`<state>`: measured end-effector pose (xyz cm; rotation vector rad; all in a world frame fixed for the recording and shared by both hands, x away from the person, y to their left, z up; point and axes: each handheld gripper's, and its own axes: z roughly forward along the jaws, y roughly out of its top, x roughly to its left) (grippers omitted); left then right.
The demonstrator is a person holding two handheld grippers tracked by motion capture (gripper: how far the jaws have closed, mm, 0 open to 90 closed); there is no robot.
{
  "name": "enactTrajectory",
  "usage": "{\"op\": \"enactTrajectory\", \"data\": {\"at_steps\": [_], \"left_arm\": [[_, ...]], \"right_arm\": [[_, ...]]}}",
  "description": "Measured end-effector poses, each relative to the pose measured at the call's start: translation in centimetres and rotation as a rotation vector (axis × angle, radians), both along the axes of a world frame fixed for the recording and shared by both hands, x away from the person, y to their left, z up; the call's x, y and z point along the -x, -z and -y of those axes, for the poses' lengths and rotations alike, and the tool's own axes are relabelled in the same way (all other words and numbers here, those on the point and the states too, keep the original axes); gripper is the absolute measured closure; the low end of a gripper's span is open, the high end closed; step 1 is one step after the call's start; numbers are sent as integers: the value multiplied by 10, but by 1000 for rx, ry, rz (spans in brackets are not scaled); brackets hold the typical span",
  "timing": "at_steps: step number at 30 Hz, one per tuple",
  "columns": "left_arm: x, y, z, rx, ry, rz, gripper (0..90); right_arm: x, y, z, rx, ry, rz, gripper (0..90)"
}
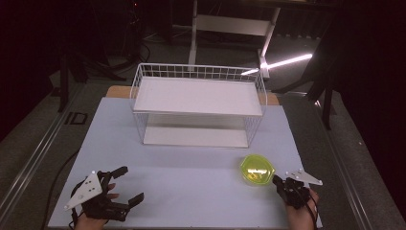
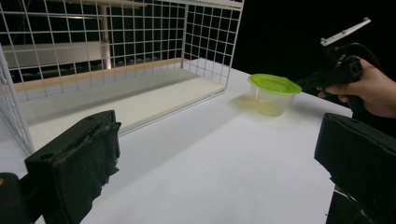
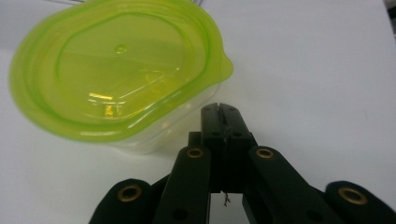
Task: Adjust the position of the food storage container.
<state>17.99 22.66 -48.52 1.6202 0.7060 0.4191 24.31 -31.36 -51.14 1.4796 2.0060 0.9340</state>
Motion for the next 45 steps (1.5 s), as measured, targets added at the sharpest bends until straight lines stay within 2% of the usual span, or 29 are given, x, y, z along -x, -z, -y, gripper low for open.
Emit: {"op": "enactTrajectory", "data": {"at_steps": [6,9,17,19,22,26,28,37,45], "left_arm": [[0,0,1,1,3,1,9],[1,0,1,1,3,0,9],[0,1,1,-4,7,-4,9],[0,1,1,-7,7,-5,9],[1,1,2,-12,10,-3,9],[2,0,2,-15,15,-2,9],[2,0,2,-12,15,-1,9],[2,0,2,-17,13,-4,9],[2,0,1,-13,13,-3,9]], "right_arm": [[-10,7,-9,-26,-15,-43,900],[-12,8,-13,-15,-26,-44,900],[-32,12,-33,-34,-52,-64,900],[-38,12,-38,-55,-65,-67,900],[-43,13,-44,-45,-70,-66,900],[-53,16,-58,-54,-99,-75,900],[-55,16,-60,-67,-97,-81,900],[-61,20,-95,-60,-175,-93,900],[-64,20,-121,-74,-224,-97,900]]}}
